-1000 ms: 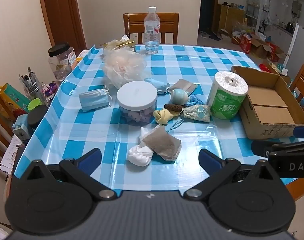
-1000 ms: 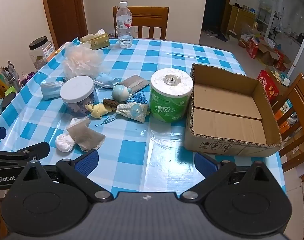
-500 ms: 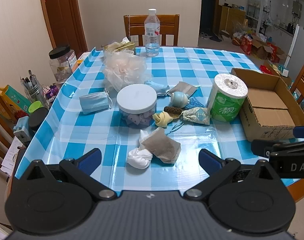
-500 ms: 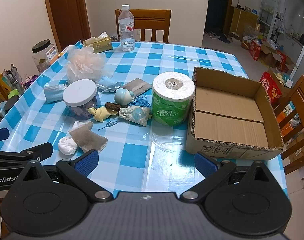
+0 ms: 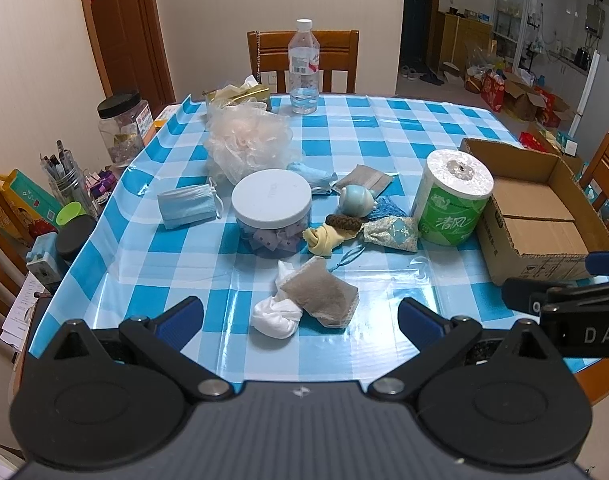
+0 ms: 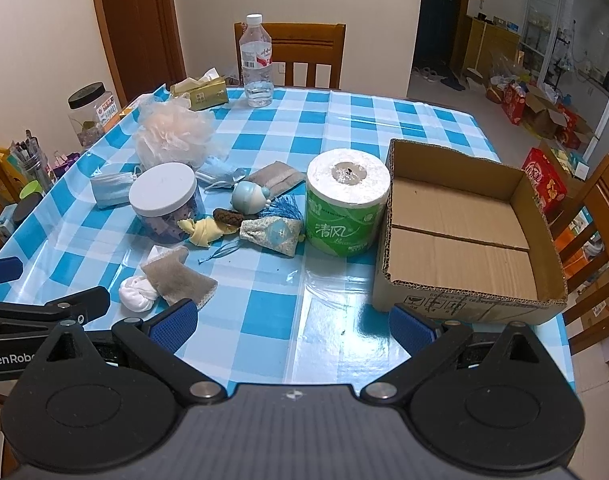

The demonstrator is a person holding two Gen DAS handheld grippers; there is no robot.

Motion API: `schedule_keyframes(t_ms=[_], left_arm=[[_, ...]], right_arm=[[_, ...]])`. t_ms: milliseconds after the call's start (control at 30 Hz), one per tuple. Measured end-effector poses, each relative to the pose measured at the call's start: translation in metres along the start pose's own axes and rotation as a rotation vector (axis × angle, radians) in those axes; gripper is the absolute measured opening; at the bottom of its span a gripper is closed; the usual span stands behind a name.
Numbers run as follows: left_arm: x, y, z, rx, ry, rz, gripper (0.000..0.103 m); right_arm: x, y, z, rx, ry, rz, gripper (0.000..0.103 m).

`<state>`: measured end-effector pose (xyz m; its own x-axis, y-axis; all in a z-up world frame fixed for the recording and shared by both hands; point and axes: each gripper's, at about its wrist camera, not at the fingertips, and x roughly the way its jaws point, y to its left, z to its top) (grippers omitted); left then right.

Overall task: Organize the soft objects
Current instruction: 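Move both tools toward the soft items on the table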

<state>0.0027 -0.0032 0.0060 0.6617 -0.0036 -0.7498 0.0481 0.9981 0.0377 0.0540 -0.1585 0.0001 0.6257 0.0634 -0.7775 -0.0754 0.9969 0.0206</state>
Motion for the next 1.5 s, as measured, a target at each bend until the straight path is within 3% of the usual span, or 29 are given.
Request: schedule_keyframes(t_ms=[1133,1500], left_arm=[[0.003,0.000,0.003,0.004,0.001,-0.011,0.102],[0.017,0.009,-0.003,0.021,-0.041,-0.049,0.102]], right_arm=[[0.002,0.004,0.002,-0.037,-0.019,0.017,0.103],[0.007,0.009,0.005,-0.087,-0.042,0.045,0.103]])
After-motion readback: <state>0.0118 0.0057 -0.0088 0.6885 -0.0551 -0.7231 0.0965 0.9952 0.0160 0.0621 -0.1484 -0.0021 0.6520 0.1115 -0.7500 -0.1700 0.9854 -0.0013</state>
